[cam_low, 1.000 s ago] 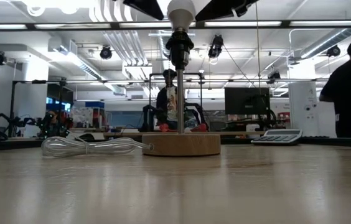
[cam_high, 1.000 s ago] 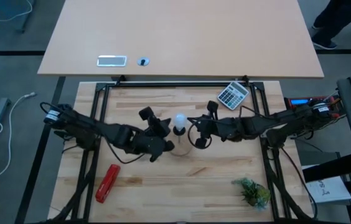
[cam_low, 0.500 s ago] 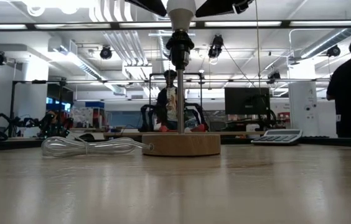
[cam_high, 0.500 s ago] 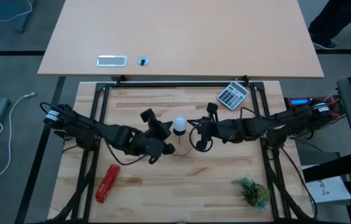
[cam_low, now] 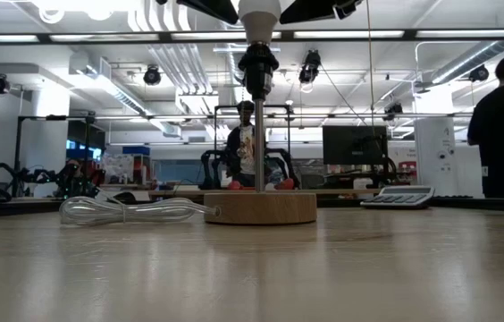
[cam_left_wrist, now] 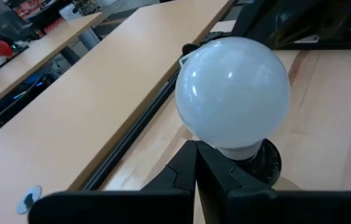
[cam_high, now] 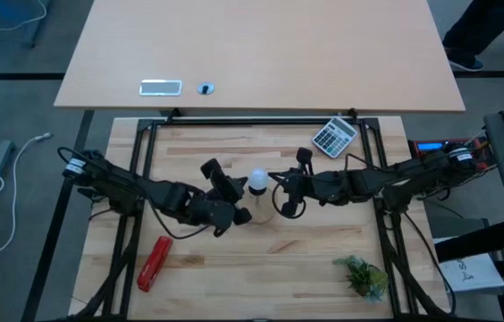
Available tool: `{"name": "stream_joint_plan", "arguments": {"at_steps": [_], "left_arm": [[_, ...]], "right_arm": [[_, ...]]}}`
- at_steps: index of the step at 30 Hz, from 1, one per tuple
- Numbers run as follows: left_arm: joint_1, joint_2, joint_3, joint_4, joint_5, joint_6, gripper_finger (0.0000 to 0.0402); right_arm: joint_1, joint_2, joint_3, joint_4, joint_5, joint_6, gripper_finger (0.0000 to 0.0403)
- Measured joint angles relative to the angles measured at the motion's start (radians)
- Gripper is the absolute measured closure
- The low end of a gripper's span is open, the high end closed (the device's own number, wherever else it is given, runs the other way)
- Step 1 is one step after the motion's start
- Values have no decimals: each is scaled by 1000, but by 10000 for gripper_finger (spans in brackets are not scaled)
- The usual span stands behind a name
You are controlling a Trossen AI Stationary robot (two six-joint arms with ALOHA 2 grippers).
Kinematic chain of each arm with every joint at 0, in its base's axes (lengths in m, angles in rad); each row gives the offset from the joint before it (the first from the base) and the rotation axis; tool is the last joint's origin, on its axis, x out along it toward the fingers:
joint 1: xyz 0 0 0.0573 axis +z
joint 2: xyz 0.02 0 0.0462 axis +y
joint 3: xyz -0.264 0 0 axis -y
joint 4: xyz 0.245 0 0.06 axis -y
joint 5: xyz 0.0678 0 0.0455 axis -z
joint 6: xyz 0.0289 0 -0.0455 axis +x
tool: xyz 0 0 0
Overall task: Screw lightbulb
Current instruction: Insert the lightbulb into the brown lamp
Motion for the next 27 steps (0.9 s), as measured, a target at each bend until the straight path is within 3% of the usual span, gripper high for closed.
{"name": "stream_joint_plan", "arguments": {"at_steps": [27], "left_arm": [[-92, -4, 37, -1, -7, -50, 401]], "right_arm": [[1, -1, 0, -4, 74, 12, 403]]}}
